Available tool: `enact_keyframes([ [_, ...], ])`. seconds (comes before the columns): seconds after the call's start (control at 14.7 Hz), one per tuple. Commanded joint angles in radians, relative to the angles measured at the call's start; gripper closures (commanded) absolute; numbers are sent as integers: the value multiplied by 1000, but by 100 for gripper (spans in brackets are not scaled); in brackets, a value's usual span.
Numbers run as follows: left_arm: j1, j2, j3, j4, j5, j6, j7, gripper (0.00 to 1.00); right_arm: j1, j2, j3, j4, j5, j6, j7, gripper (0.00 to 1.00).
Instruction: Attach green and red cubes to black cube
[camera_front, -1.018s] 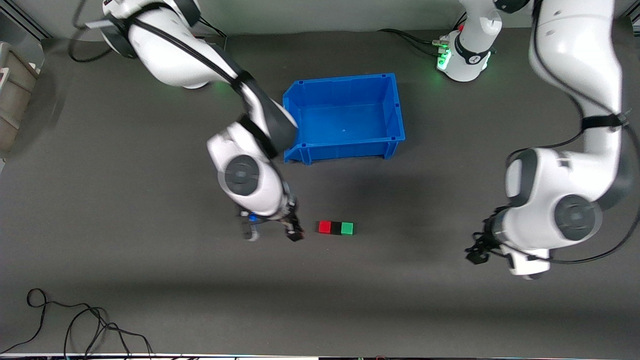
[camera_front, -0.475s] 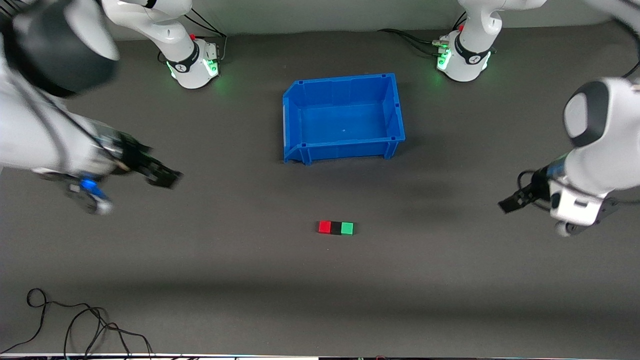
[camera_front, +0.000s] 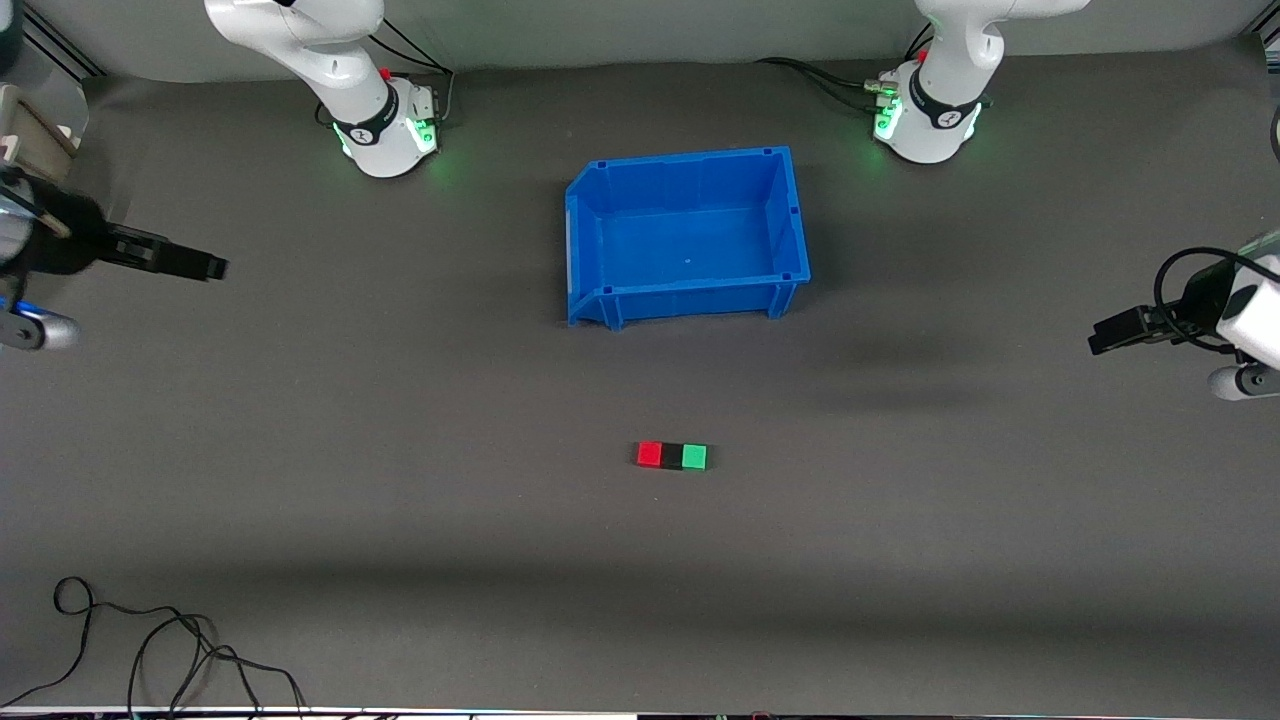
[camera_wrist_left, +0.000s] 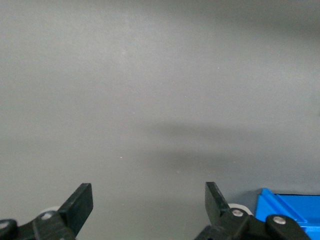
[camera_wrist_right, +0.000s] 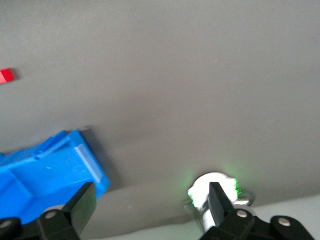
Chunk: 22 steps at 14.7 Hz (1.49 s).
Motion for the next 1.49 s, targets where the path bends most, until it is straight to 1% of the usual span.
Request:
enact_keyframes([
  [0.0, -50, -32, -22, -27, 159, 7, -3, 0, 8, -52, -23, -125, -22, 118, -104, 0],
  [0.07, -50, -35, -22, -27, 175, 9, -2, 0, 8, -84, -25, -197, -22, 193, -115, 0],
  [0.14, -44, -40, -22, -29, 160, 9, 2, 0, 10, -131, -25, -292, -24, 295, -133, 0],
  [0.27, -37, -57, -13, -27, 50, 3, 2, 0, 15, -206, -25, -455, -24, 477, -169, 0],
  [0.34, -29, -67, -8, -29, 18, -1, 2, 0, 15, -211, -25, -478, -24, 503, -169, 0],
  [0.54, -26, -77, -8, -26, -16, -5, -2, 0, 15, -199, -23, -452, -50, 507, -182, 0],
  [0.75, -27, -66, -8, -15, -7, -2, 0, 0, 15, -185, -22, -425, -64, 500, -207, 0],
  [0.81, -26, -65, -8, -12, -4, -4, 3, 0, 15, -175, -22, -397, -64, 494, -198, 0],
  [1.02, -26, -61, -8, -12, 0, -7, 8, 0, 13, -116, -20, -294, -64, 410, -195, 0],
  [1.22, -27, -60, -10, -15, 45, -5, 11, 0, 15, -110, -20, -293, -64, 386, -195, 0],
  [1.43, -27, -58, -10, -17, 46, -14, 15, 0, 15, -116, -20, -299, -64, 370, -196, 0],
])
